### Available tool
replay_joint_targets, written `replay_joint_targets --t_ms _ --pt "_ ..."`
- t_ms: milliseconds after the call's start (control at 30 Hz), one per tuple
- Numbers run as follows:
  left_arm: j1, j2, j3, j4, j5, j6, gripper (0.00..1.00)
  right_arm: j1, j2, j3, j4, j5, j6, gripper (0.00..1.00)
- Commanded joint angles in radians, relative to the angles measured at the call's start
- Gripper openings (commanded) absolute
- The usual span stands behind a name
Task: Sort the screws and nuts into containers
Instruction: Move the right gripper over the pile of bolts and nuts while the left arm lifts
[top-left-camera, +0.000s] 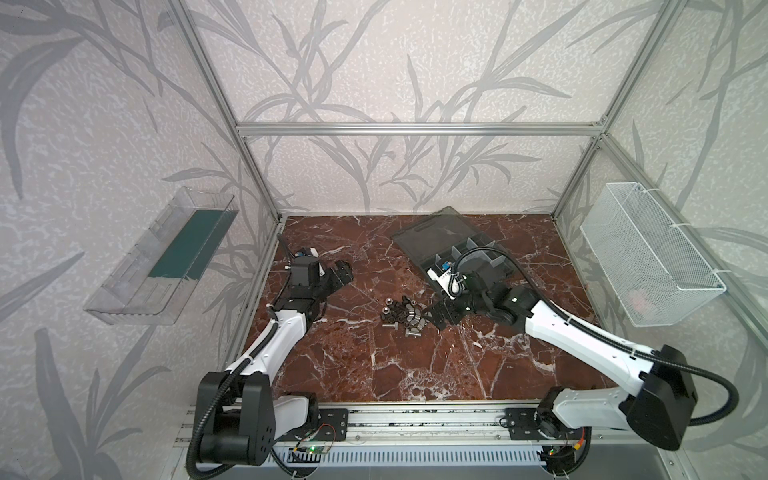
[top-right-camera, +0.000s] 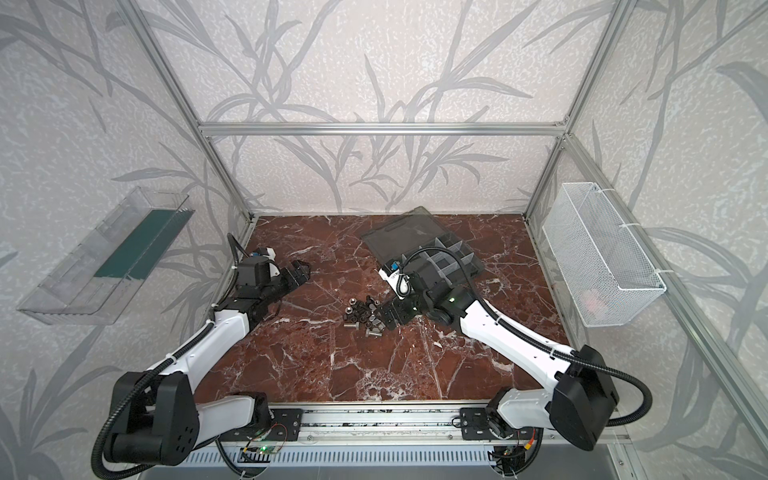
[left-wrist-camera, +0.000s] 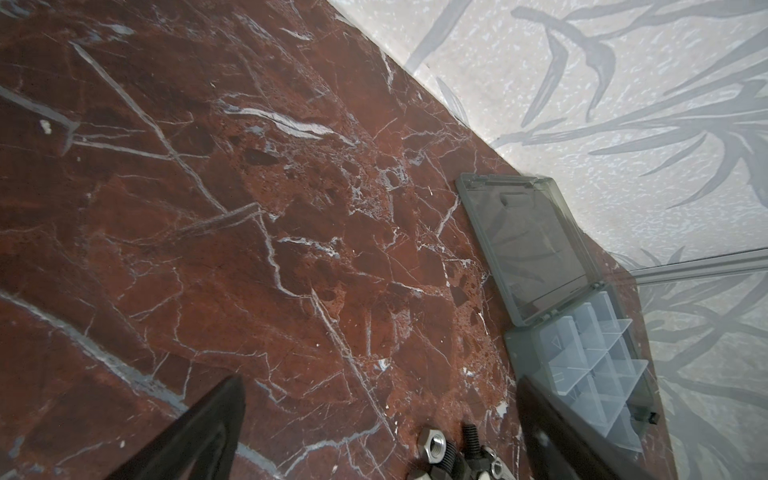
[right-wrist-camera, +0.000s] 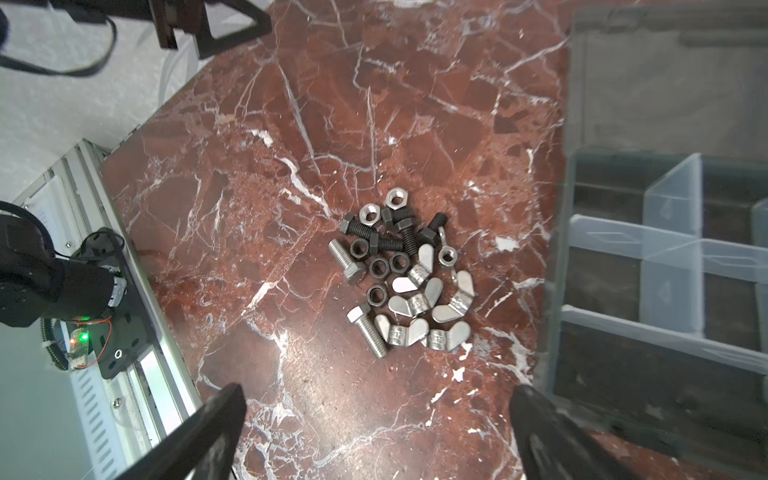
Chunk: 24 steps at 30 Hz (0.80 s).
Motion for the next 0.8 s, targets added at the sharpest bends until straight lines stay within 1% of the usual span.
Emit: replay_joint_targets --t_ms 0,33,100,200,333,400,467,500,567,767 --pt "-0.006 -0.027 0.022 -0.077 0.031 -0.058 0.99 0.029 0.072 0.082 -0.051 0.009 0.021 0.99" --pt "-0.008 -0.031 0.017 -0.079 0.028 -0.066 0.99 0.039 0.089 0.097 -0.065 0.031 0.031 0.99" --pt "-0.008 -0.038 0.010 -0.086 0.021 -0.080 0.99 0.059 0.125 0.124 -0.089 0.113 0.085 0.99" --pt "-0.009 -0.036 0.027 -0.127 0.005 -0.086 0.99 0.081 0.161 0.142 -0.118 0.233 0.232 0.99" --pt "-0.010 -0.025 0.042 -0.154 -0.011 -0.100 0.99 0.085 0.182 0.148 -0.165 0.336 0.419 0.99" --pt "-0.012 -0.016 0.046 -0.149 -0.004 -0.111 0.99 0.084 0.188 0.150 -0.191 0.379 0.490 0.99" --pt "-0.012 0.000 0.051 -0.140 0.017 -0.117 0.99 0.085 0.193 0.144 -0.194 0.398 0.521 0.99" --pt "-0.013 0.008 0.058 -0.140 0.025 -0.118 0.99 0.085 0.197 0.143 -0.191 0.403 0.568 0.99" --pt "-0.016 0.028 0.070 -0.139 0.039 -0.119 0.99 0.085 0.212 0.143 -0.189 0.402 0.602 0.99" --pt "-0.022 0.067 0.095 -0.135 0.047 -0.112 0.99 0.085 0.284 0.174 -0.202 0.394 0.651 0.99"
